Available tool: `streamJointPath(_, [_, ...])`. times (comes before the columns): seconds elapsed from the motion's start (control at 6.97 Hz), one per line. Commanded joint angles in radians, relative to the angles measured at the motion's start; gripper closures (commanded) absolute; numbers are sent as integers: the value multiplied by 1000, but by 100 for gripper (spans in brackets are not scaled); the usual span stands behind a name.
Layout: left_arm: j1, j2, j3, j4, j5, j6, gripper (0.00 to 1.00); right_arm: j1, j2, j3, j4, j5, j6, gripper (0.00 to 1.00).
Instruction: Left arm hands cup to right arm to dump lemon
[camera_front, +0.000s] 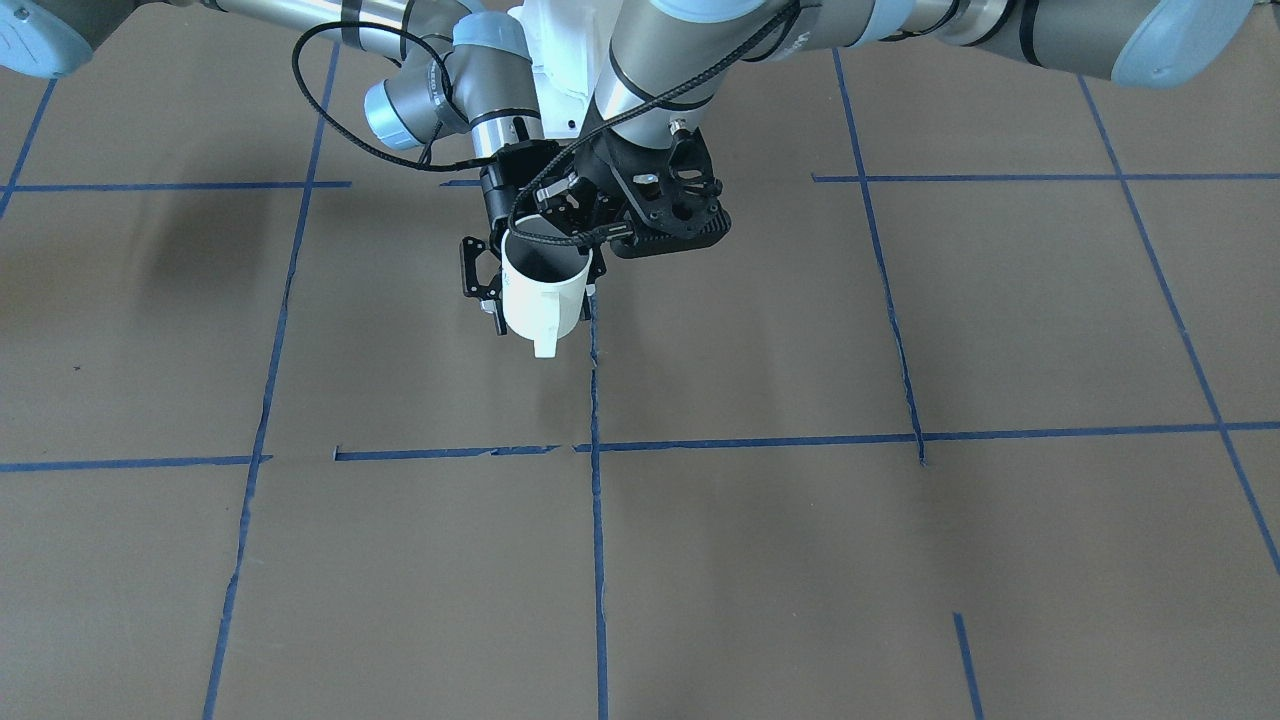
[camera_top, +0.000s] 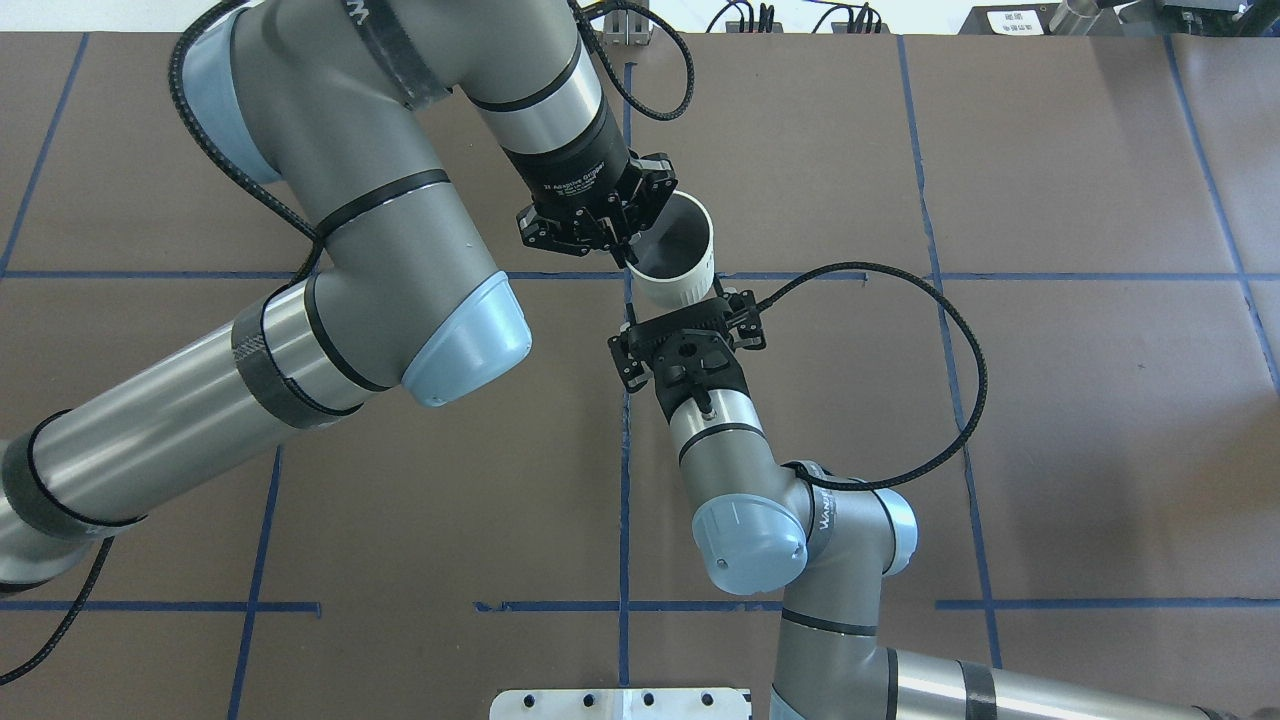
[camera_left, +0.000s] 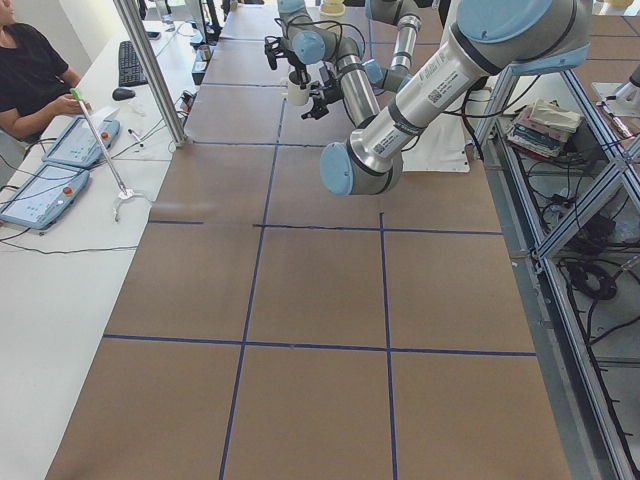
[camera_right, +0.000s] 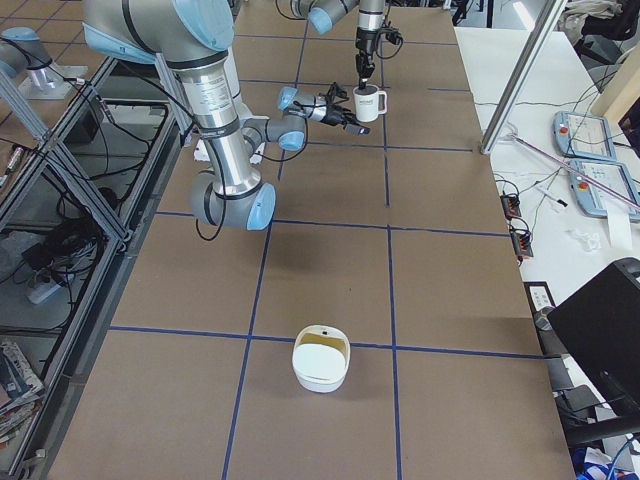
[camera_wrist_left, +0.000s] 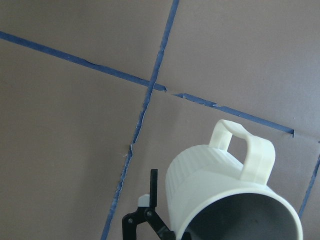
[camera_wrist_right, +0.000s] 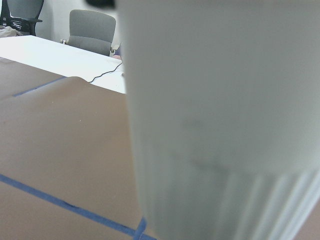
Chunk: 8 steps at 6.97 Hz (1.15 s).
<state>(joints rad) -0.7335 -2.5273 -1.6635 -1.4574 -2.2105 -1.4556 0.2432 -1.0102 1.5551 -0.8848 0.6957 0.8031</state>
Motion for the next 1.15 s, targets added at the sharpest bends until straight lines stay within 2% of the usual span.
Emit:
streamJointPath(0.0, [-38, 16, -57, 0, 0, -2, 100, -19, 1, -3, 4, 4, 2, 0])
streamJointPath(0.14, [-40, 101, -129, -9, 2, 11, 100, -13, -7, -6, 1, 7, 4, 0])
streamJointPath(0.43, [-75, 282, -253, -14, 0, 217, 100, 19, -45, 2, 1, 100, 8, 0])
streamJointPath(0.72, [-166, 489, -332, -15, -5, 529, 100, 127, -152, 106, 0, 315, 10, 0])
streamJointPath(0.86, [-238, 586, -332, -17, -6, 708, 100, 195, -189, 149, -5, 417, 10, 0])
streamJointPath(1.0, [-301, 667, -322, -17, -35, 857, 100, 243, -223, 160, -5, 471, 10, 0])
